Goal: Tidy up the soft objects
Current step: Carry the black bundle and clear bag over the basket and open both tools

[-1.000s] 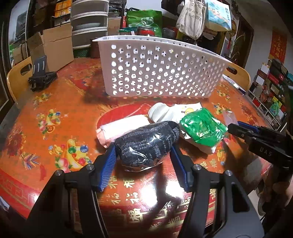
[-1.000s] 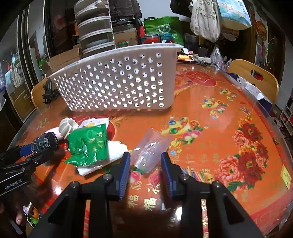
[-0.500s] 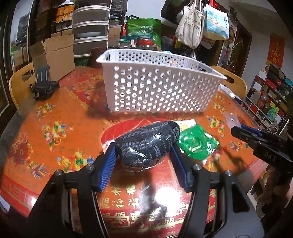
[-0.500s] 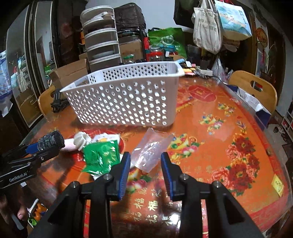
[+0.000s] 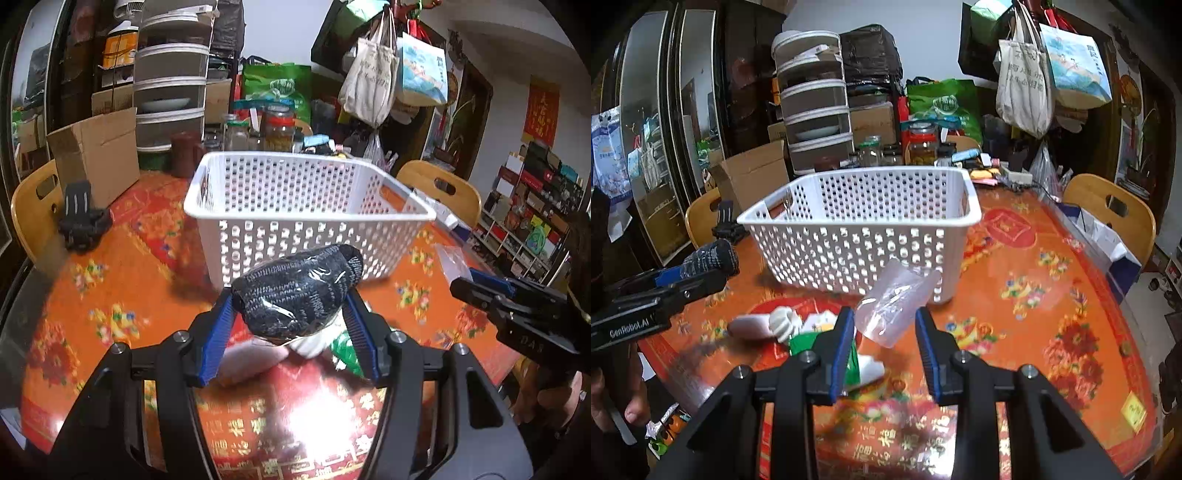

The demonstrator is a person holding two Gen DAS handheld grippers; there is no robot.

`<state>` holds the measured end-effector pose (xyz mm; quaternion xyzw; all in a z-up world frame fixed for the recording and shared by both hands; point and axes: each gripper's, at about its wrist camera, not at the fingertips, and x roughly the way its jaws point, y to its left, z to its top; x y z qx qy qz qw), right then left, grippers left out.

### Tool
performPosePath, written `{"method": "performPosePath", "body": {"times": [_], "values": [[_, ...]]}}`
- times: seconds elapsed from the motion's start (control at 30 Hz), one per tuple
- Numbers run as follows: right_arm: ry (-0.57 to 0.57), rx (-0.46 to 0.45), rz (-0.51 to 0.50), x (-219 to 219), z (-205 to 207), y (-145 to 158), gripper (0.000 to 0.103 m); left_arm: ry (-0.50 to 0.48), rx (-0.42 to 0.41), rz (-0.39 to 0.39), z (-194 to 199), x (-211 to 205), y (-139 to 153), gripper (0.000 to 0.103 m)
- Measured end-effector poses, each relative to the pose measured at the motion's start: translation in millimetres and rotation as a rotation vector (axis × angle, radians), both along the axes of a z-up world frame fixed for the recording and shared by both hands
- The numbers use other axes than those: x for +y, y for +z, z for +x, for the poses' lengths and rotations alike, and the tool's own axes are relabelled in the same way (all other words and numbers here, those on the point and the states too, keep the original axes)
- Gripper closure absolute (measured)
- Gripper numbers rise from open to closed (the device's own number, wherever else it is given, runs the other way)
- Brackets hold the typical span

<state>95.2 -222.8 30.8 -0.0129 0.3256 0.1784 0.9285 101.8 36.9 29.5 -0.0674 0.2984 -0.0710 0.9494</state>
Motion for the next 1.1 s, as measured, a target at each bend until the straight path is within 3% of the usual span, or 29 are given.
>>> {"method": "performPosePath", "body": {"times": [0.33,0.63,0.9,1.1], "values": [[0.041,-0.058,-0.019,11,18,41,0.070,-0.023,-0.048,0.010,27,-4,57,0.047],[0.091,-0.035,-0.043,30,66,65,0.070,-0.029,0.022,0.010,96,-6,86,0.047],[0.107,0.068,-0.060,46,130,60,0.070,-0.025,0.150,0.036,170,-11,74,0.047],[0.092,0.172,-0.129,63,178,35,0.070,-0.012,0.265,0.079,224,-19,51,0.047]]}}
